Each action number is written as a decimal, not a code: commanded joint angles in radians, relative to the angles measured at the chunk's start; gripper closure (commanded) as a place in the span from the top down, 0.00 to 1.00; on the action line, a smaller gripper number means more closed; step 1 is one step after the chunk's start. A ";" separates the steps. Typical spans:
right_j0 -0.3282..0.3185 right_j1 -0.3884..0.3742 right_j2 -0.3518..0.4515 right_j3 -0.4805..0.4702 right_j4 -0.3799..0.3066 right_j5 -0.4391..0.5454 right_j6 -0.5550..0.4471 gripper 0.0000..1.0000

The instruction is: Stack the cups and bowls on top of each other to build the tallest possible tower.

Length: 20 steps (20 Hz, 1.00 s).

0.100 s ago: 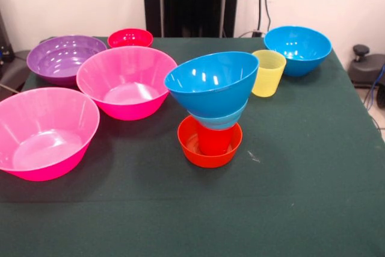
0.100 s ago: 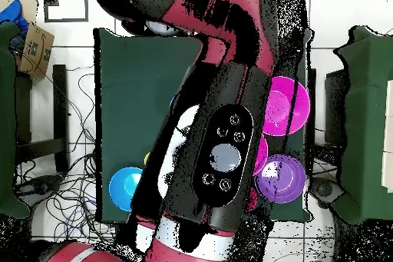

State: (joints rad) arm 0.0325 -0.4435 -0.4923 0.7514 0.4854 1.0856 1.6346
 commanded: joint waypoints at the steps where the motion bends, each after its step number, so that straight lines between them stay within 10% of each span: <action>1: 0.052 0.036 0.042 0.188 -0.095 -0.069 0.193 1.00; 20: 0.092 0.025 0.012 0.349 -0.052 -0.167 0.465 1.00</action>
State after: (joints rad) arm 0.1206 -0.4495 -0.5295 0.9446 0.4761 0.9712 1.8907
